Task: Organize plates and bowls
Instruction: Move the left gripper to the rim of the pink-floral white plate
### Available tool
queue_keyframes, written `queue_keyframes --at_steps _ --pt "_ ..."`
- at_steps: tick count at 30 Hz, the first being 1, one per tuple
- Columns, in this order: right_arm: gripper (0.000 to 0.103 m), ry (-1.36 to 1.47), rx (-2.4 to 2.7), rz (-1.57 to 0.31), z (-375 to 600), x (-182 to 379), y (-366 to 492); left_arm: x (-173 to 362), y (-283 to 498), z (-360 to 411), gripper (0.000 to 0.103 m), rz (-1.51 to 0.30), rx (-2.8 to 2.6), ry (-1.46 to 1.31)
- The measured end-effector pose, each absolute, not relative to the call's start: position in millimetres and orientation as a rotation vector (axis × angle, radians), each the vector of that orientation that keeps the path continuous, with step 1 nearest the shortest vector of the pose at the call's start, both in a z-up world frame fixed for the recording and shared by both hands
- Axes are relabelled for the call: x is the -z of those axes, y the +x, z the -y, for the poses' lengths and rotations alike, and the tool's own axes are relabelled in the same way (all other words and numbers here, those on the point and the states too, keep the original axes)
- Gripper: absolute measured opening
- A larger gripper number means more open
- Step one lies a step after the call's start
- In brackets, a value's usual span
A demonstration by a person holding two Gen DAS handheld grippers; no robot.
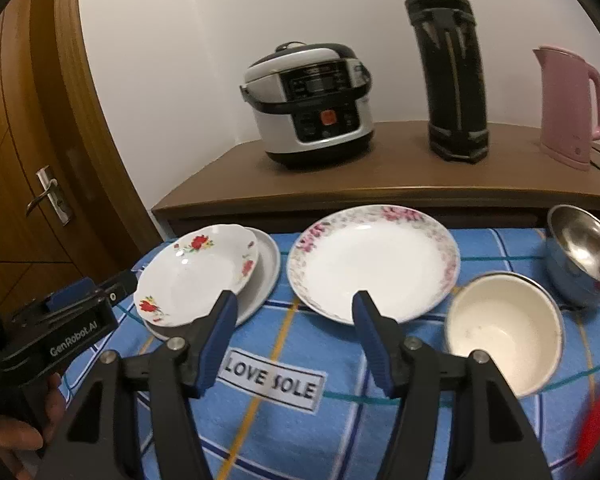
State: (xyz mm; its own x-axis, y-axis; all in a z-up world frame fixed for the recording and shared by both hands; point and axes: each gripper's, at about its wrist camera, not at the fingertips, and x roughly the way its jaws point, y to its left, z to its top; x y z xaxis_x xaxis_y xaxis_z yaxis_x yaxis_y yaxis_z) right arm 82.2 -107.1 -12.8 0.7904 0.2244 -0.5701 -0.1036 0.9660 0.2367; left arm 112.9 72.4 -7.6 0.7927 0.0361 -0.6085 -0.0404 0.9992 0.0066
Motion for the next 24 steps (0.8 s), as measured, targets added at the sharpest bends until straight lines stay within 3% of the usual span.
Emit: queue_keyframes --at_steps 24 --pt "0.063 0.230 -0.036 -0.650 196 15 41 35 95 11 0.066 -0.764 0.144 0.000"
